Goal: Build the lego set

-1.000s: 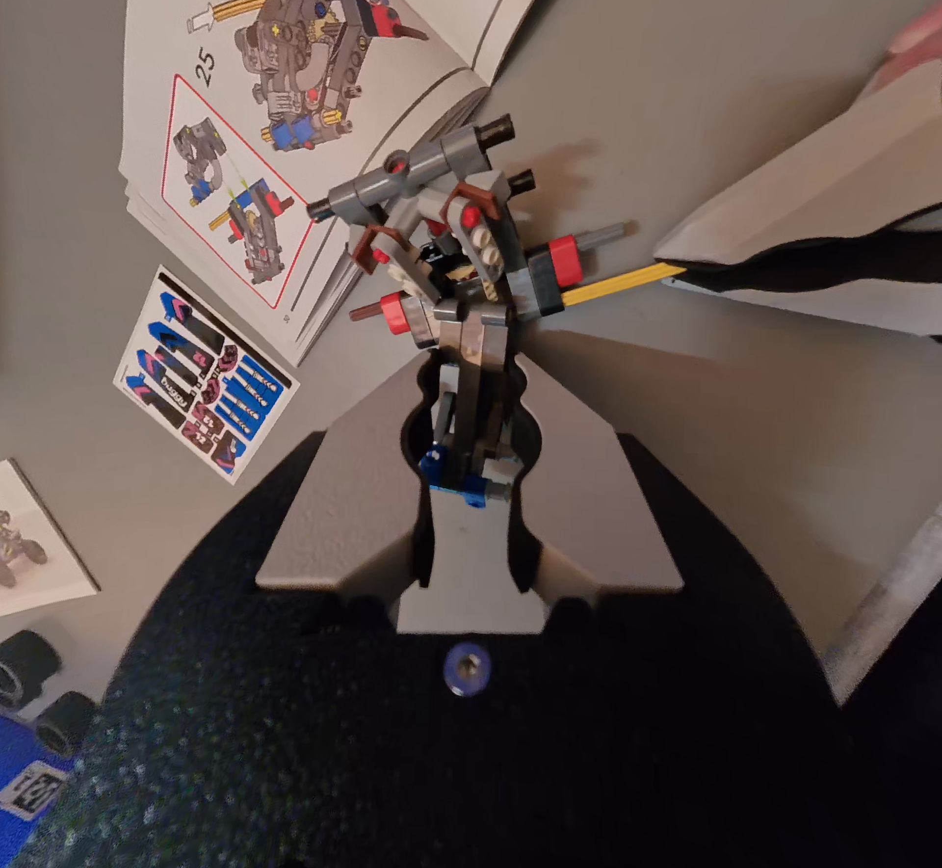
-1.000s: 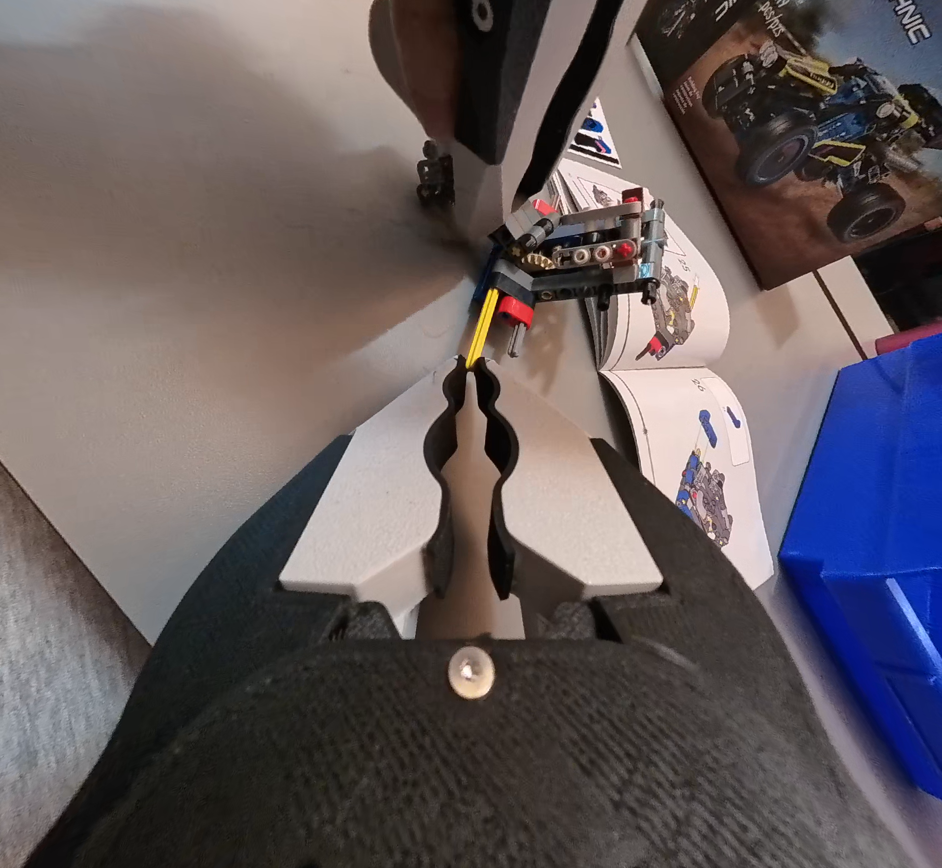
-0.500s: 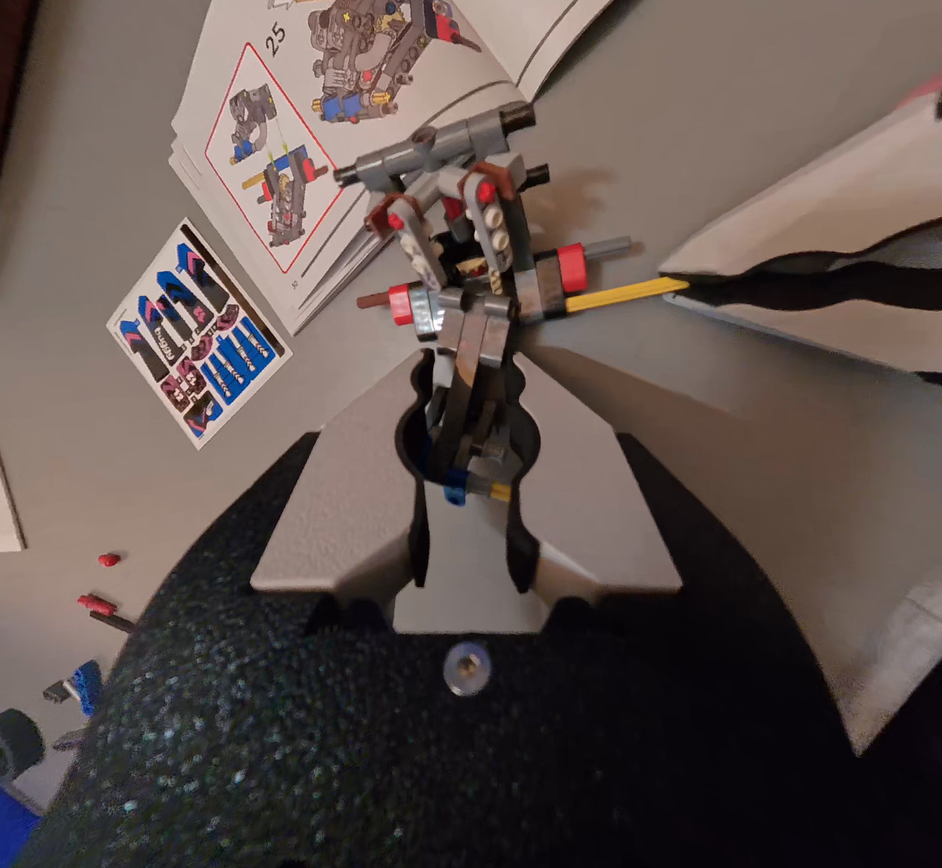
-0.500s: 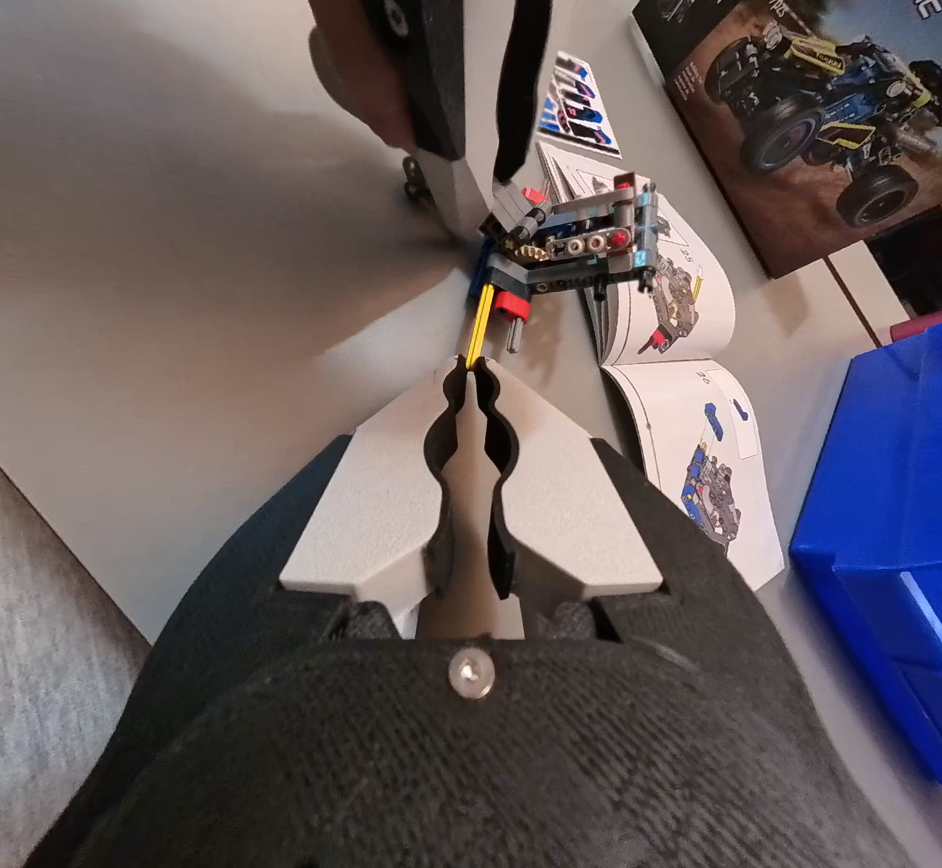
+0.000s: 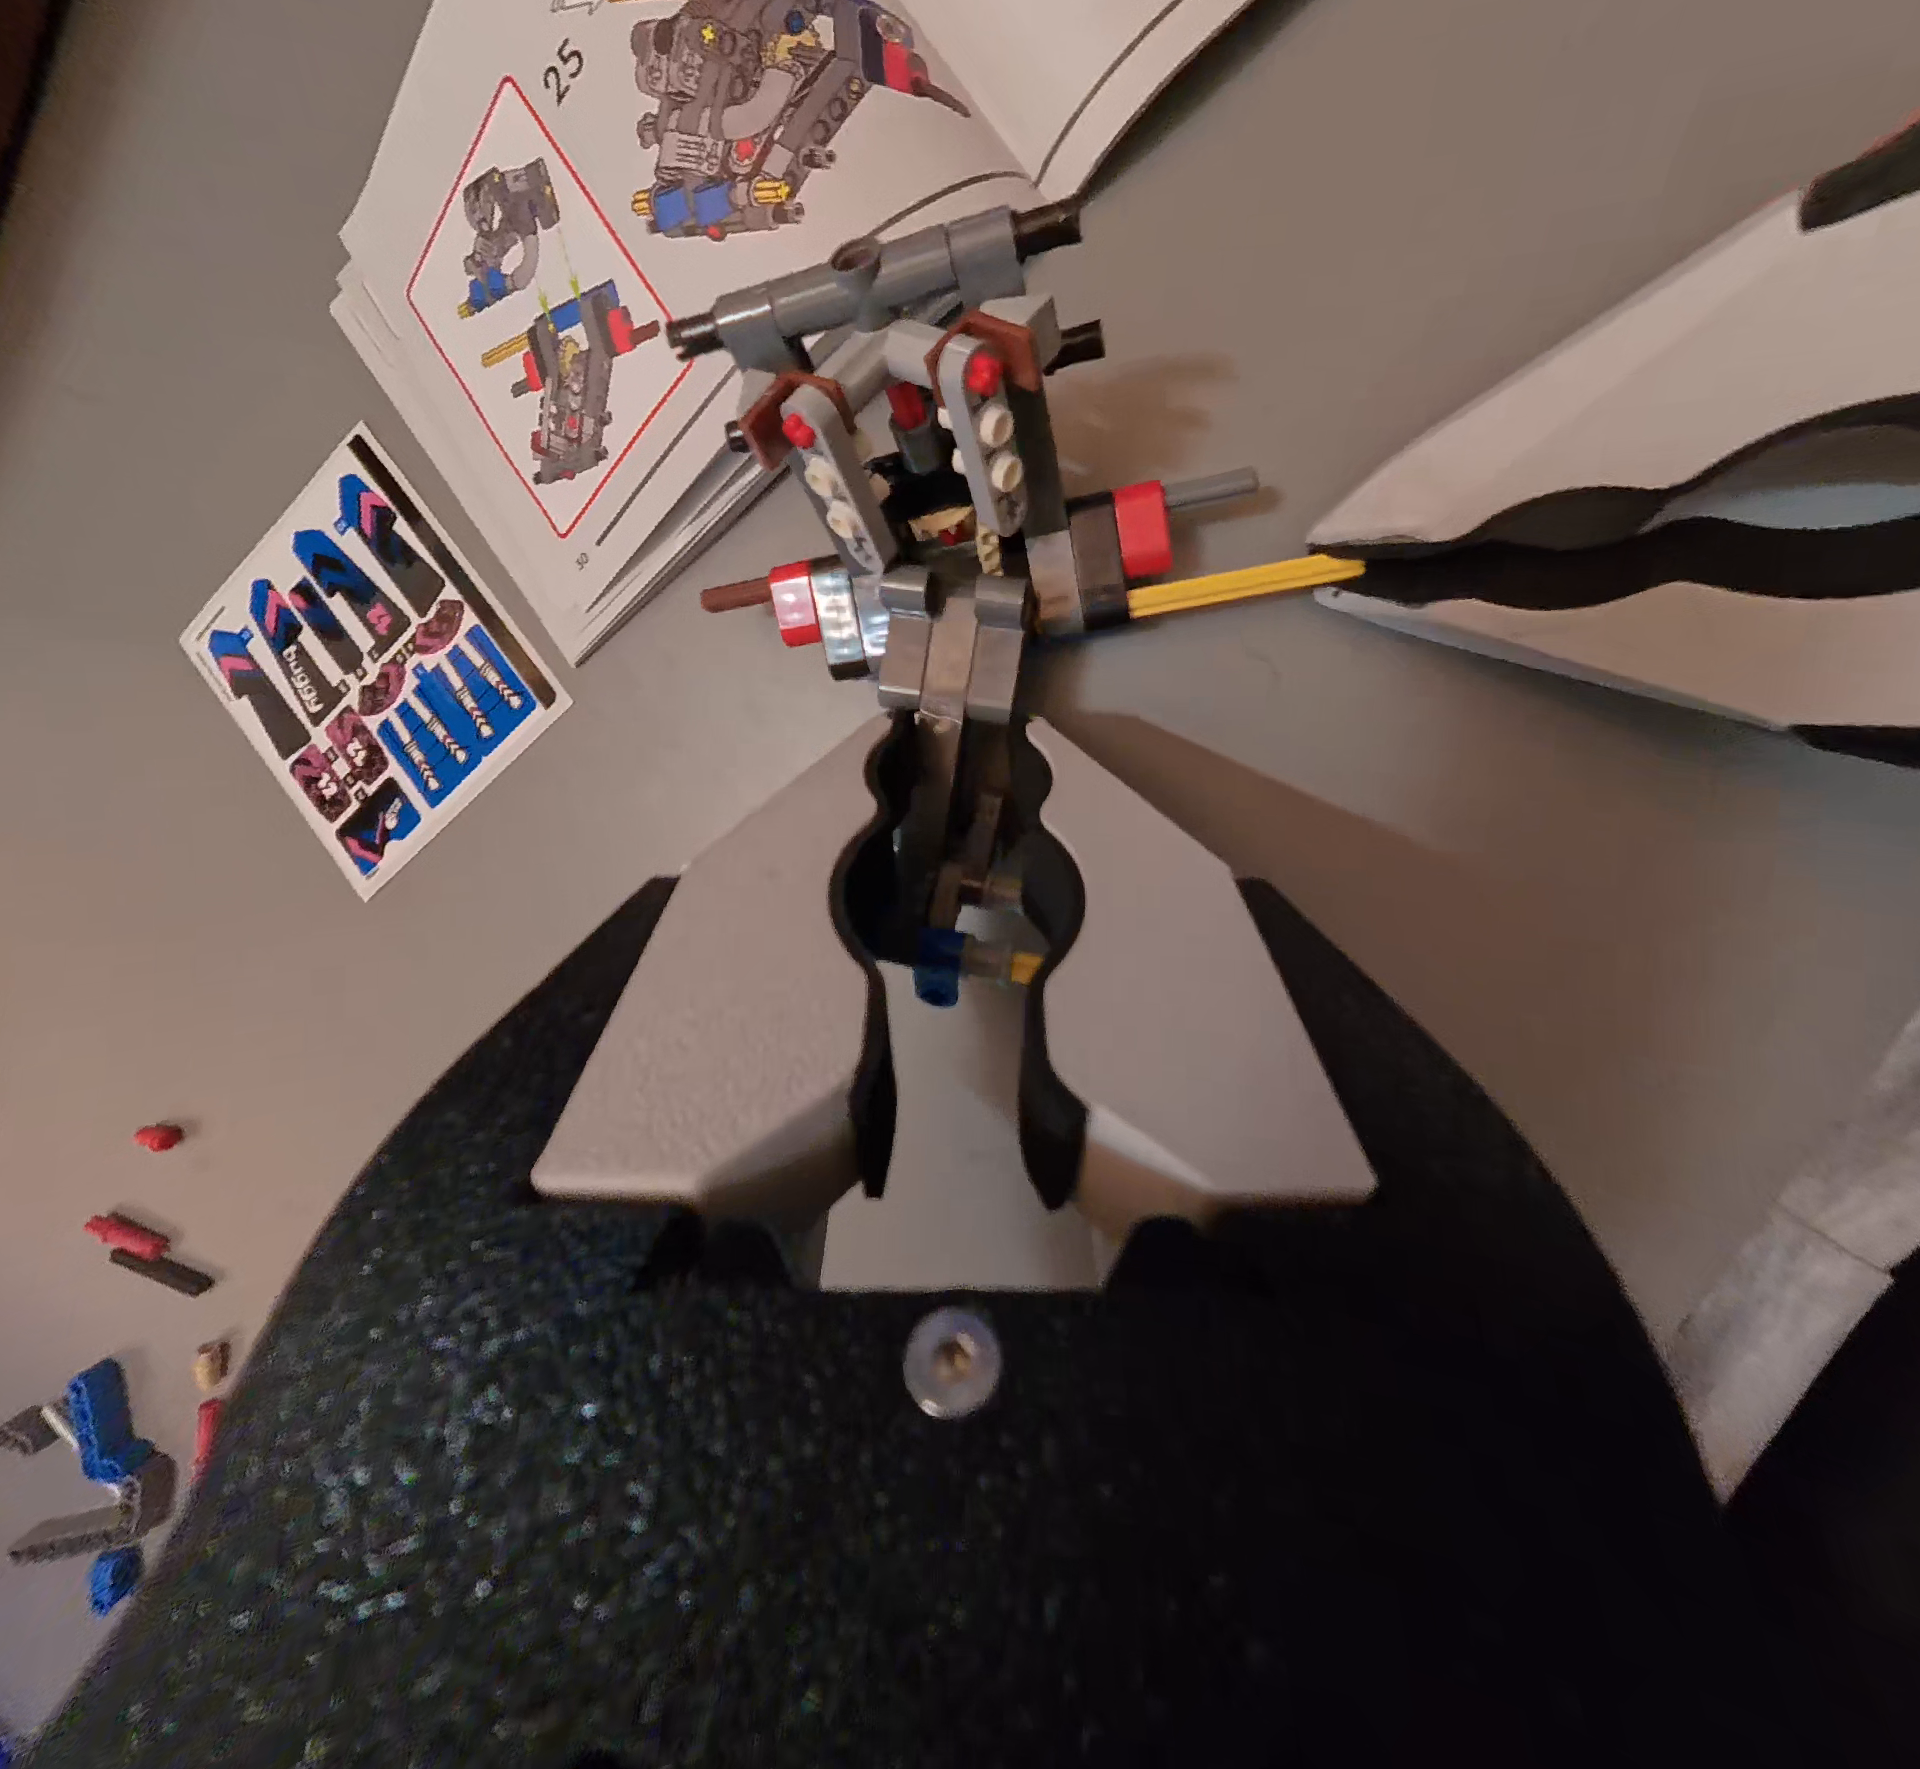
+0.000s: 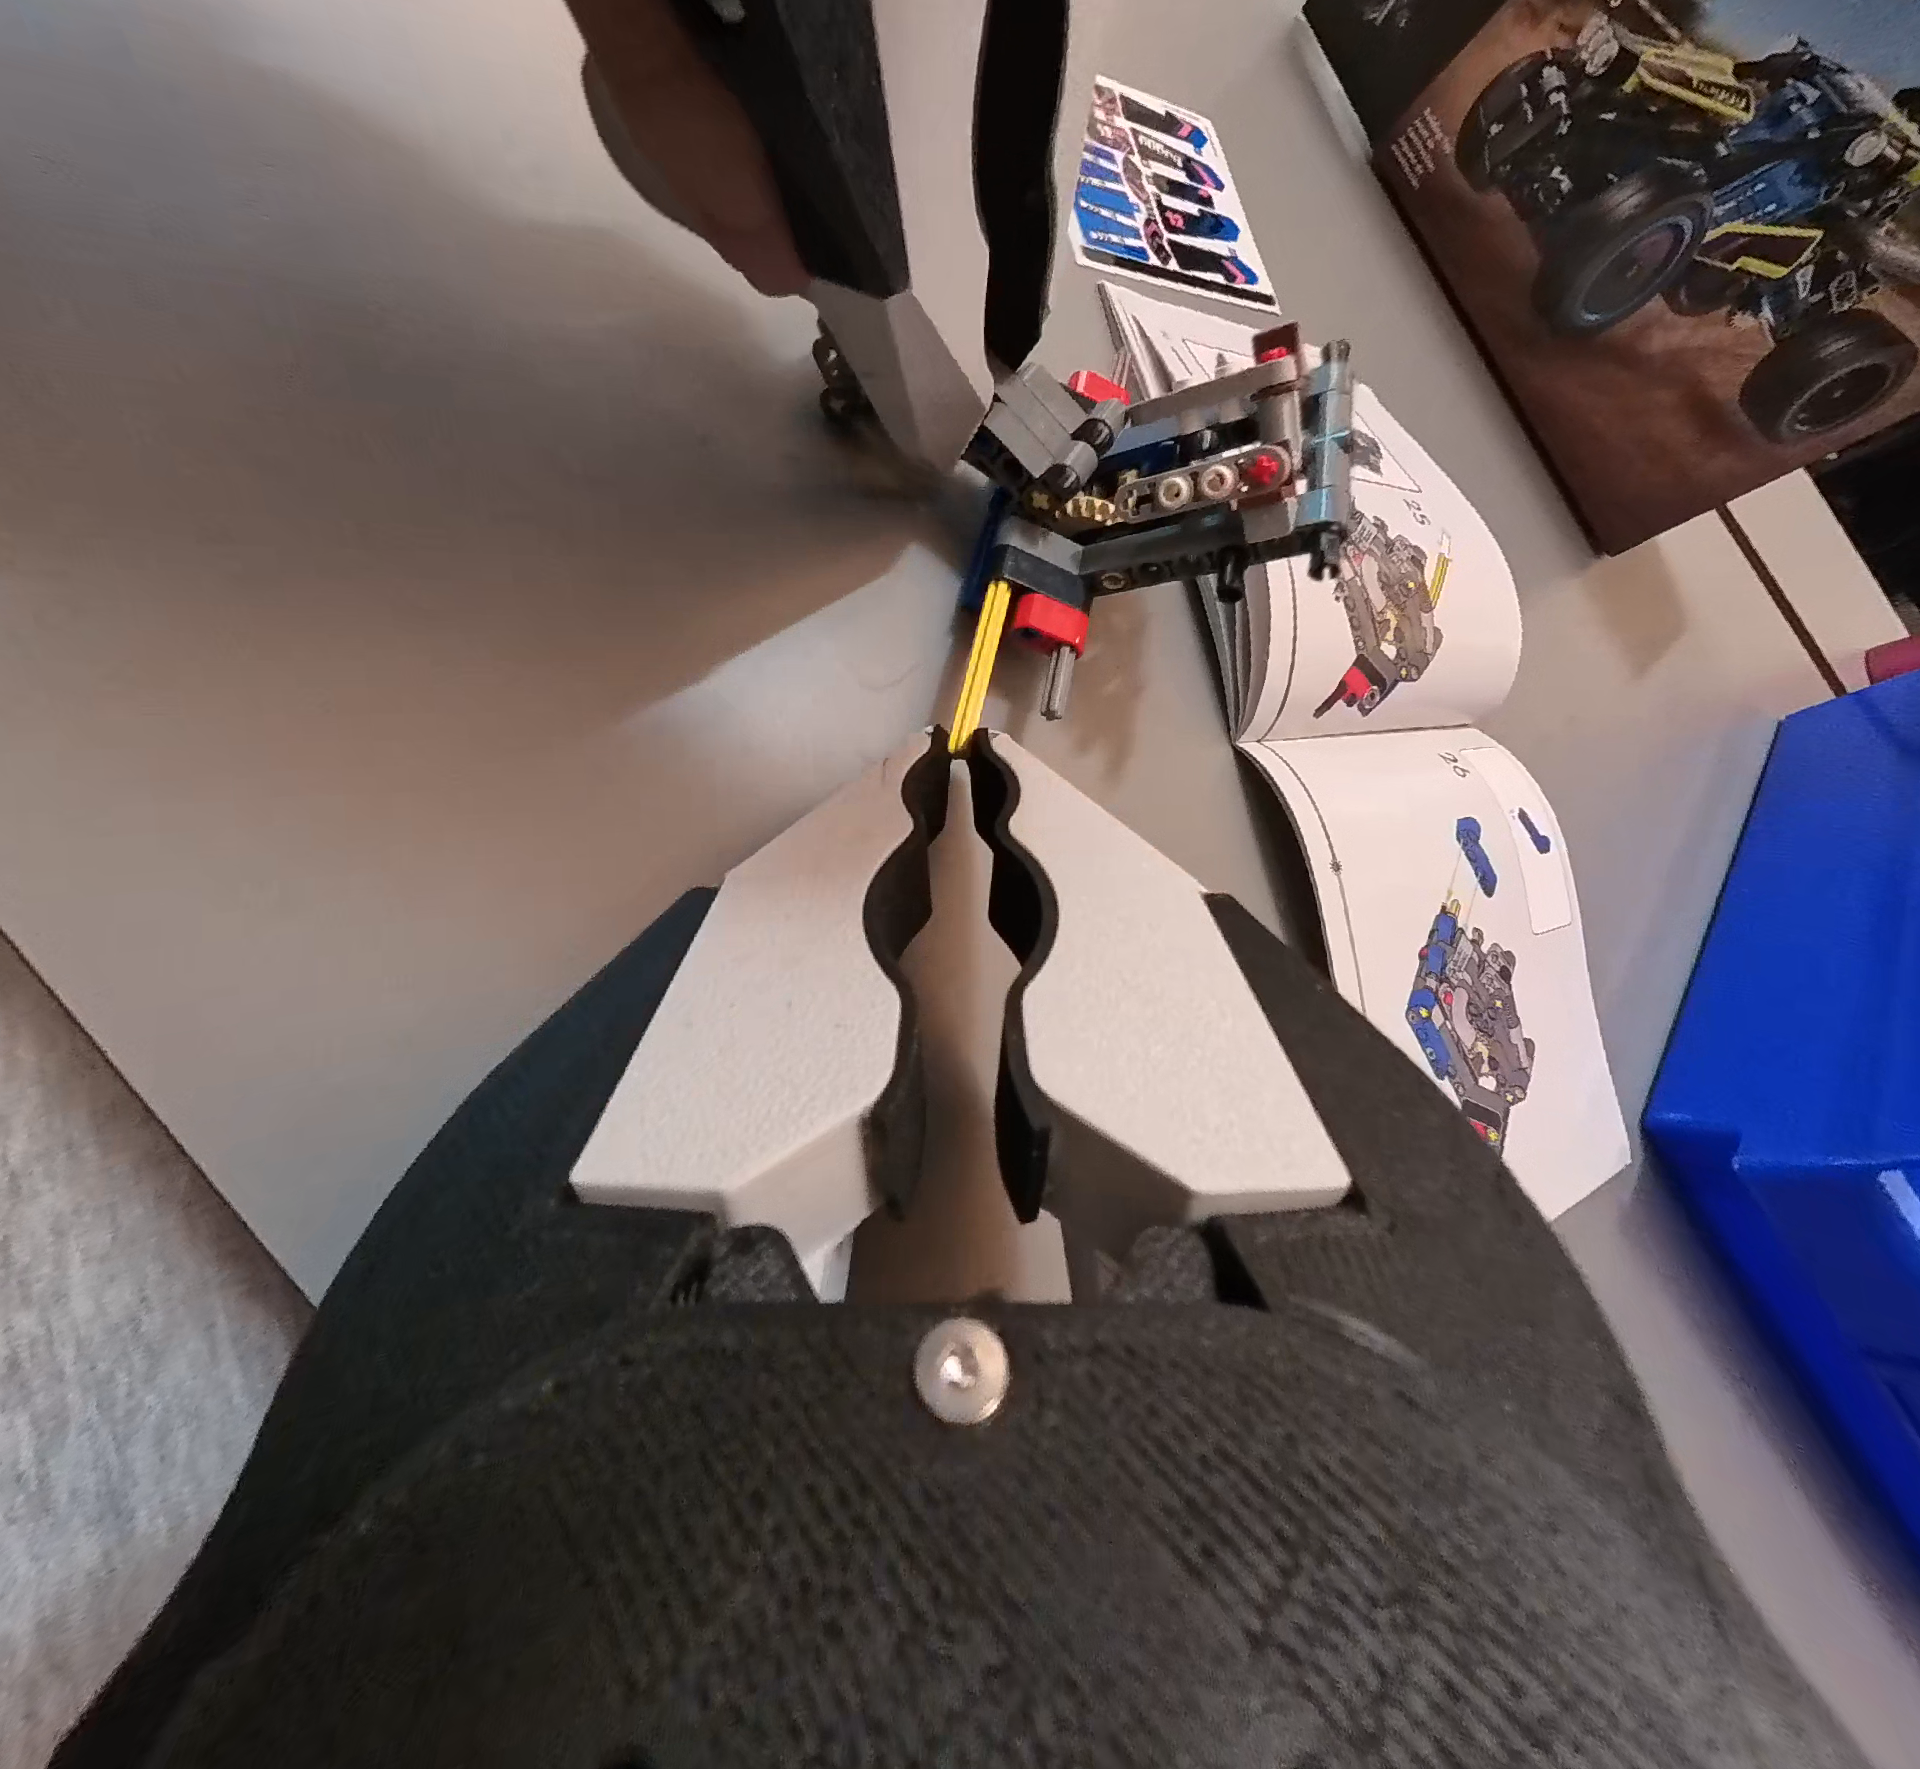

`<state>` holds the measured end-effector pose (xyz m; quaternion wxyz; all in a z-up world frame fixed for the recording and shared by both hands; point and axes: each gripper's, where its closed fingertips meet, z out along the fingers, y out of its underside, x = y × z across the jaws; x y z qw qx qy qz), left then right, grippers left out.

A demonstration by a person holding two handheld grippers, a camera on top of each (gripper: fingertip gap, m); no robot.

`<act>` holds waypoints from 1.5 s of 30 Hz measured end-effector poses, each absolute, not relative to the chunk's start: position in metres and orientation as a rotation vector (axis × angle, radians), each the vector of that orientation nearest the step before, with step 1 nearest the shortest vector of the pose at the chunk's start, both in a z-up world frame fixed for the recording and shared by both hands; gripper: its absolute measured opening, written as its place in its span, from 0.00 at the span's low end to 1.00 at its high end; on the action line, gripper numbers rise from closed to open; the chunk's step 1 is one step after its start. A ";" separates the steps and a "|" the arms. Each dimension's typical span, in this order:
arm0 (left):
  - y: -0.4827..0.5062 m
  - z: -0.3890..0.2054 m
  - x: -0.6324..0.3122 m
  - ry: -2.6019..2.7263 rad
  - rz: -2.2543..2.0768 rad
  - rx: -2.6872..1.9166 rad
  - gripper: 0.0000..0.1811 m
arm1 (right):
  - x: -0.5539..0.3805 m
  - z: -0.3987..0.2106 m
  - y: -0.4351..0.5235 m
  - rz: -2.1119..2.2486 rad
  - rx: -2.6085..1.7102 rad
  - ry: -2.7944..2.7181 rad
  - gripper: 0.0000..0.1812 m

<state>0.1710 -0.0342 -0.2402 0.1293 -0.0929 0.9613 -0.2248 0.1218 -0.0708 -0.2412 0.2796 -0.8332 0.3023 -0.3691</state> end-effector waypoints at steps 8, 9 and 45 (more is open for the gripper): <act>-0.040 -0.234 0.170 2.897 -0.726 -0.254 0.16 | 0.121 -0.242 -0.070 -0.927 -2.228 0.811 0.01; -0.040 -0.234 0.170 2.911 -0.733 -0.258 0.19 | 0.121 -0.242 -0.070 -0.922 -2.228 0.810 0.01; -0.038 -0.233 0.183 3.109 -0.747 -0.251 0.22 | 0.128 -0.246 -0.079 -0.691 -2.180 0.938 0.01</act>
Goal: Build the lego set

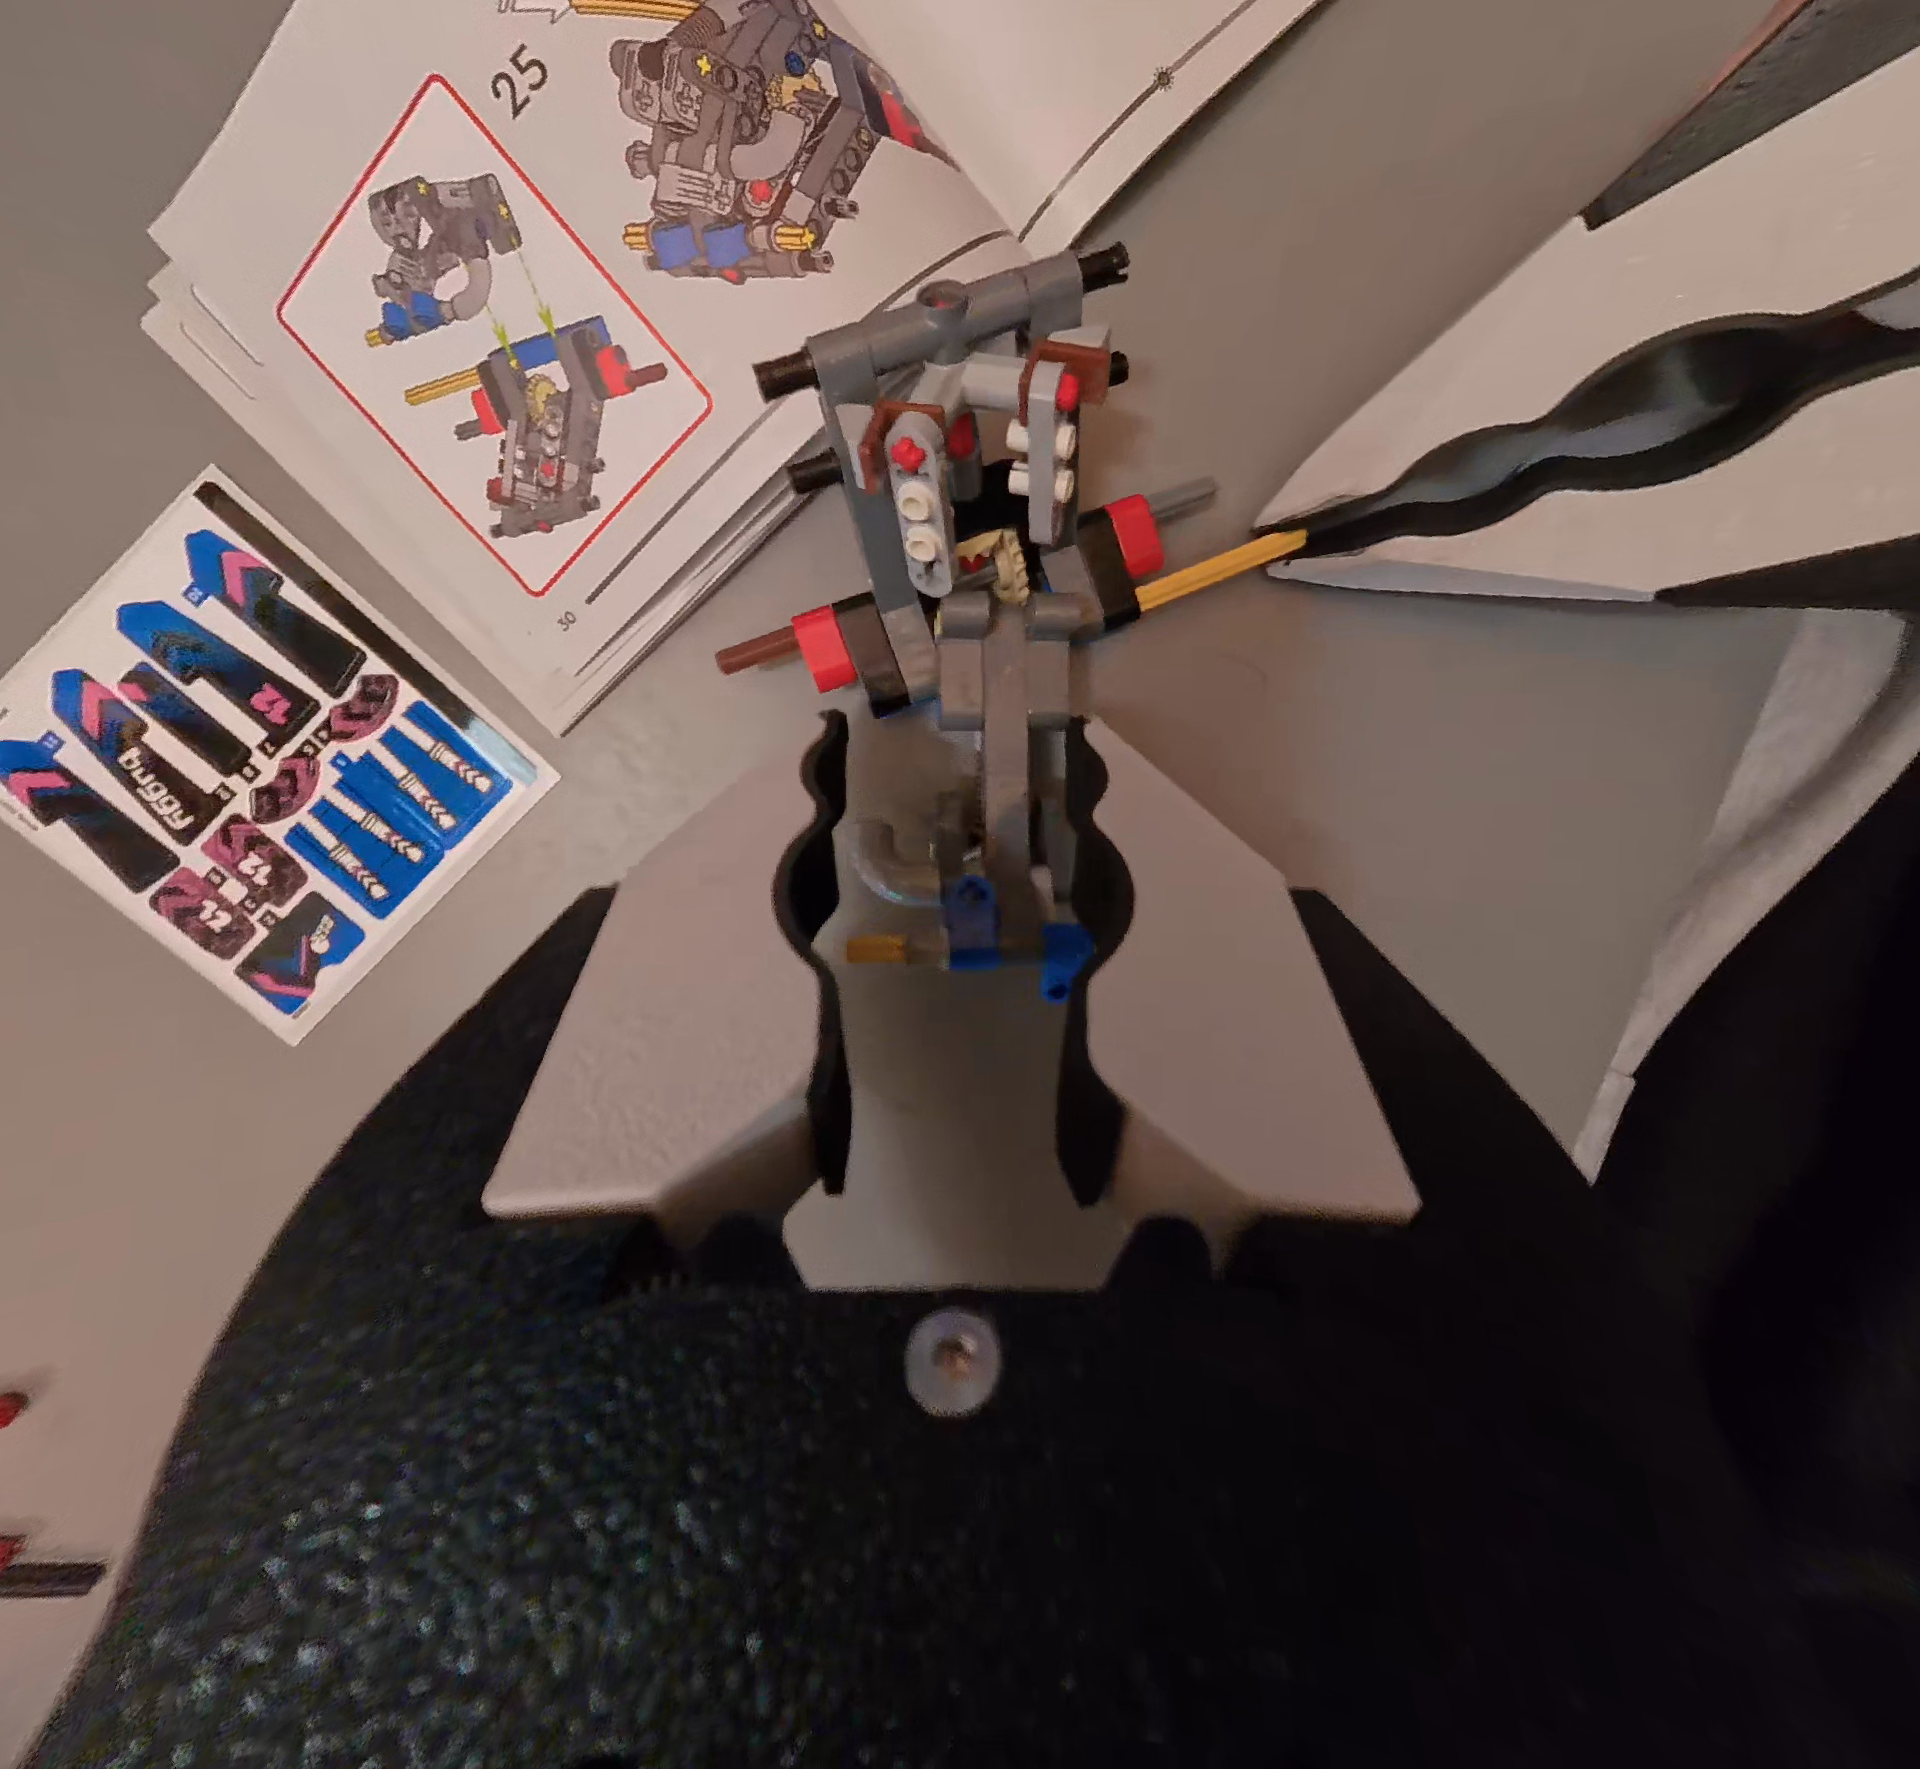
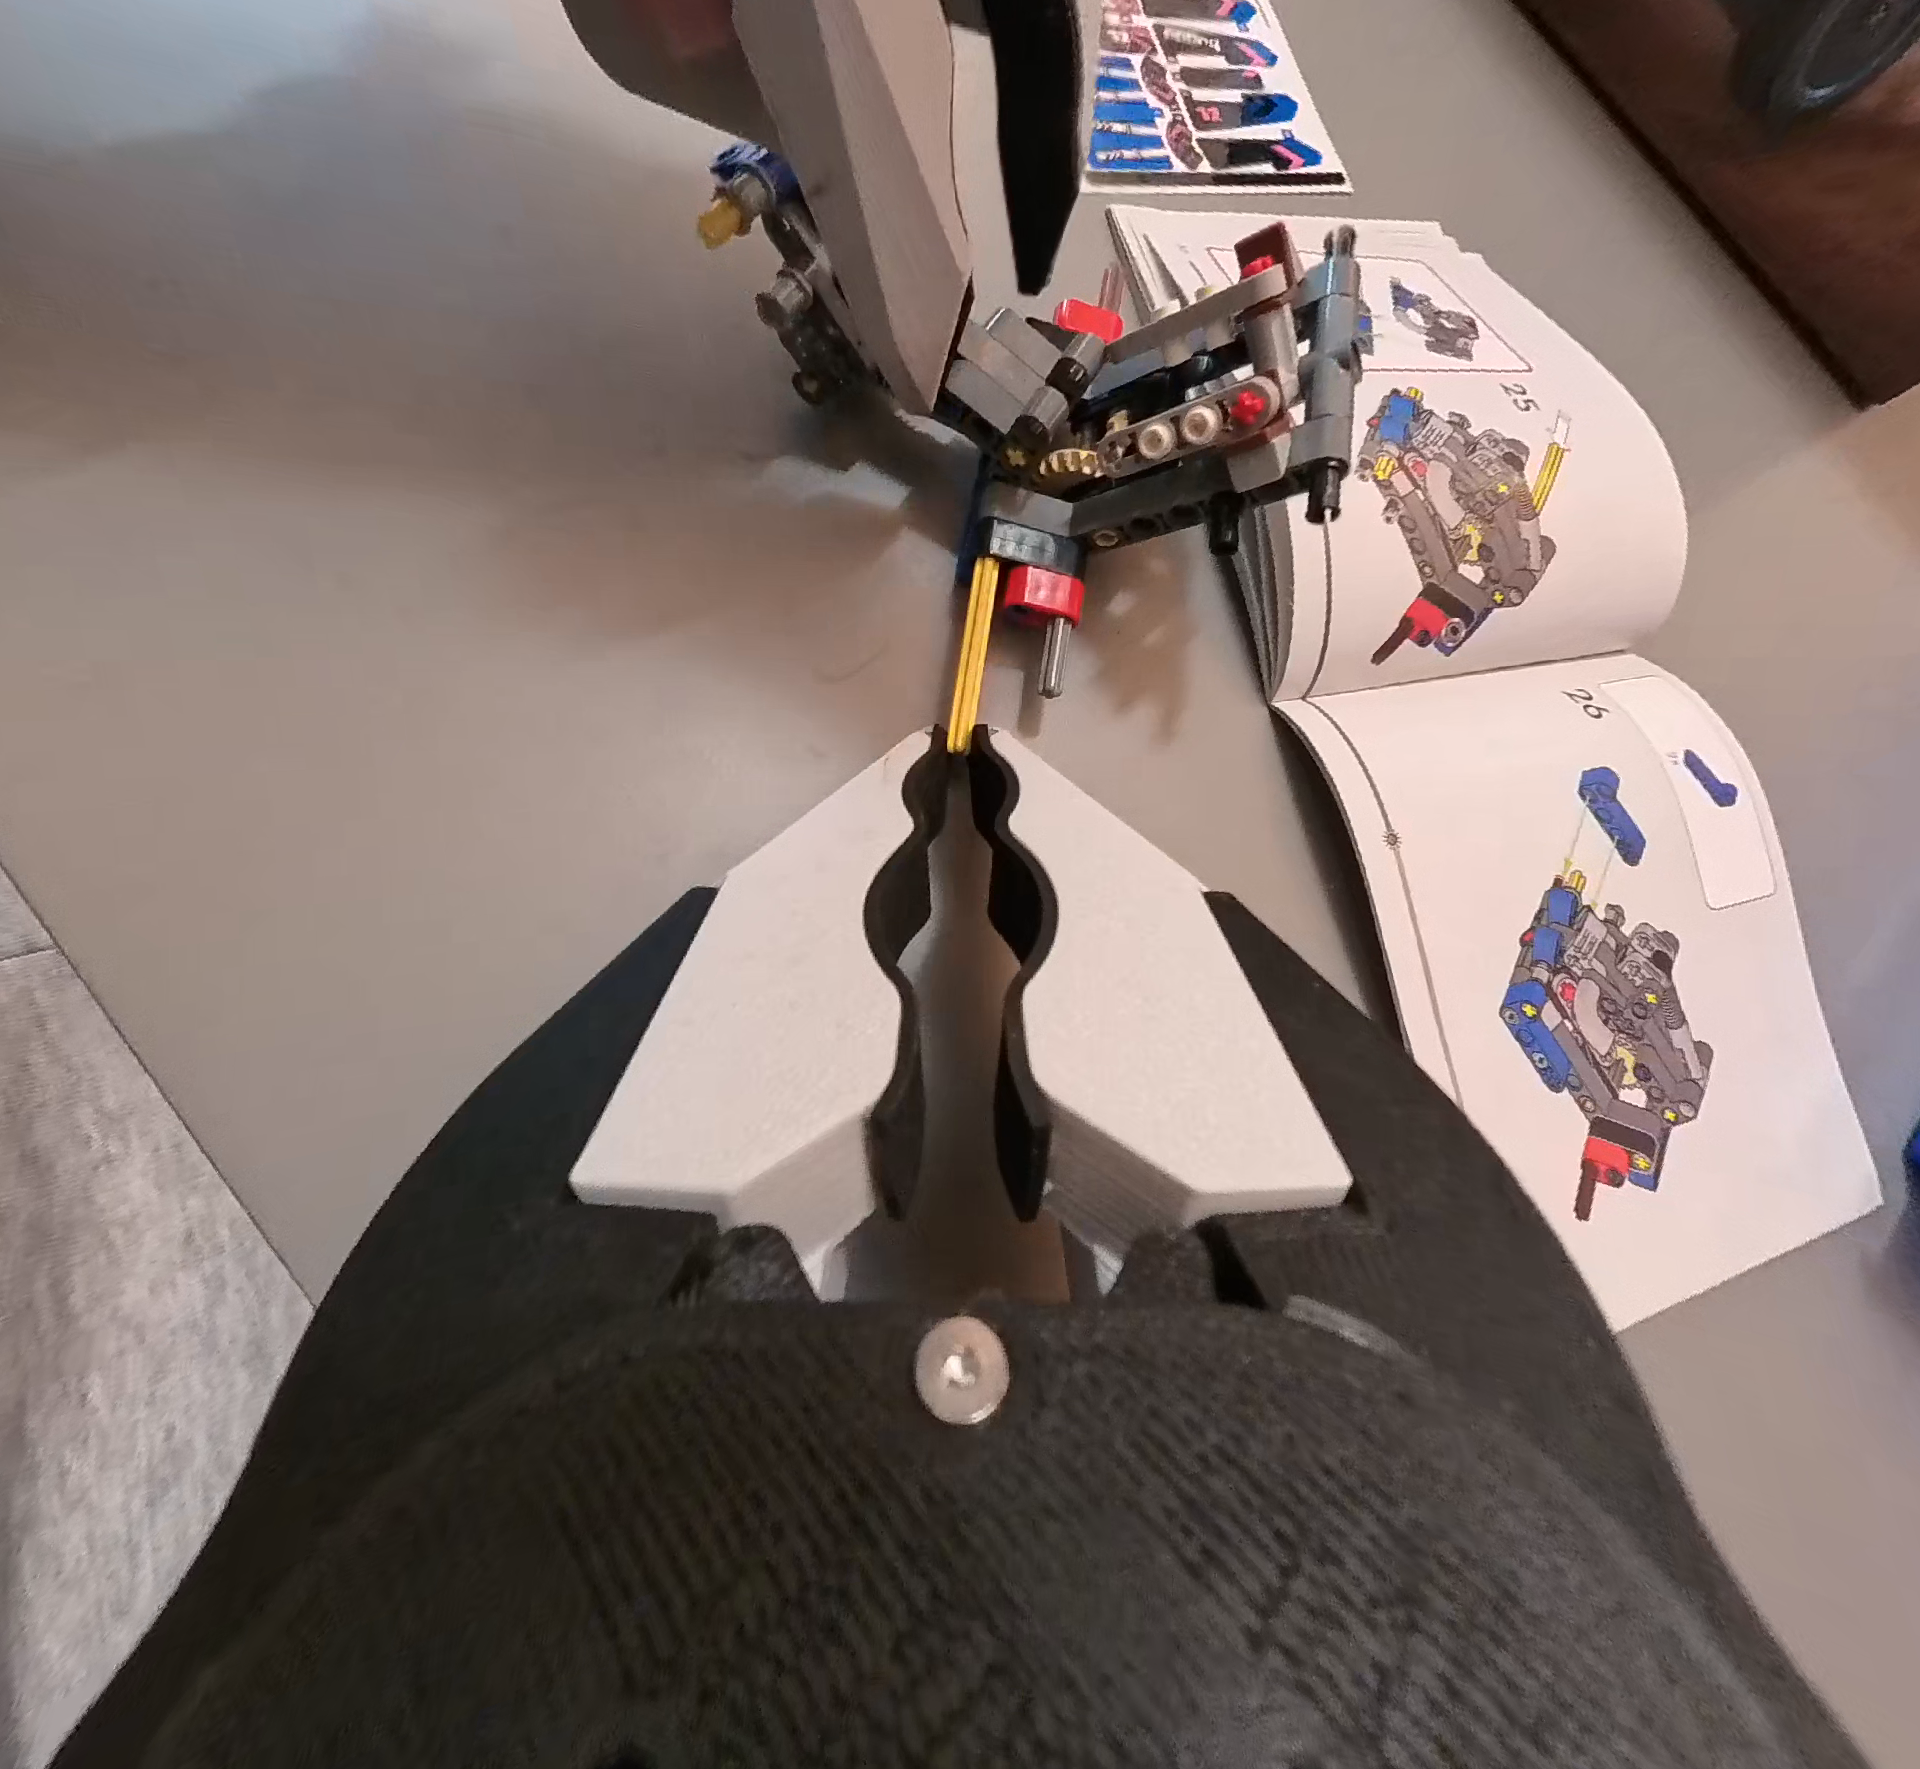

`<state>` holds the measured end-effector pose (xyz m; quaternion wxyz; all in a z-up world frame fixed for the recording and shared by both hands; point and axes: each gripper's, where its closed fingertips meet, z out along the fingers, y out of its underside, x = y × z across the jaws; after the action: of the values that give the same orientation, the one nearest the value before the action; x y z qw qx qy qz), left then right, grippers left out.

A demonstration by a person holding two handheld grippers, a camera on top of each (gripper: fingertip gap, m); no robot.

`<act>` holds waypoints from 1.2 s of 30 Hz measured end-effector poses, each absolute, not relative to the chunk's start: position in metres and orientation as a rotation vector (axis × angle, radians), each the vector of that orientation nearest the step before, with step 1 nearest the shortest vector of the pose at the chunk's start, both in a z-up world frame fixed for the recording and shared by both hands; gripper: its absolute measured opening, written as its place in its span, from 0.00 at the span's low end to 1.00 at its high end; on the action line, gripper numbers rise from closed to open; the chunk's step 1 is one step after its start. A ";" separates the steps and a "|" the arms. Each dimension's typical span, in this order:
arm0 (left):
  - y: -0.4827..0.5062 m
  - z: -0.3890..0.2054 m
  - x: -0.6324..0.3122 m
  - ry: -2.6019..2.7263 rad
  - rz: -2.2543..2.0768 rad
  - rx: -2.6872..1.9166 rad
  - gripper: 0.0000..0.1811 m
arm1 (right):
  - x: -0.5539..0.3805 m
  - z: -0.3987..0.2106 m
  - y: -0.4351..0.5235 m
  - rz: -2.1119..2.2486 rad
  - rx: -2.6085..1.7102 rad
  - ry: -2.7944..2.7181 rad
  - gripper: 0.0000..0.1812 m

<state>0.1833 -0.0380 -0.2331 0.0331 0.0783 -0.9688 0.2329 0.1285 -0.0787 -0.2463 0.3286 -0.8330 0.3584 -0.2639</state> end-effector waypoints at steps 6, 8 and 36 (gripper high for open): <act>-0.041 -0.236 0.182 -2.981 0.669 0.176 0.22 | 0.129 -0.246 -0.079 -0.672 -2.174 0.946 0.01; -0.041 -0.240 0.181 -3.004 0.657 0.144 0.20 | 0.129 -0.246 -0.079 -0.674 -2.175 0.945 0.01; -0.041 -0.230 0.177 -3.163 0.772 0.092 0.12 | 0.118 -0.235 -0.086 -0.403 -2.080 0.875 0.10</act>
<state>0.1768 -0.0414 -0.2297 -0.0575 0.0282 -0.9695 0.2365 0.1175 -0.0860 -0.2347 0.4119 -0.8269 0.3476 -0.1602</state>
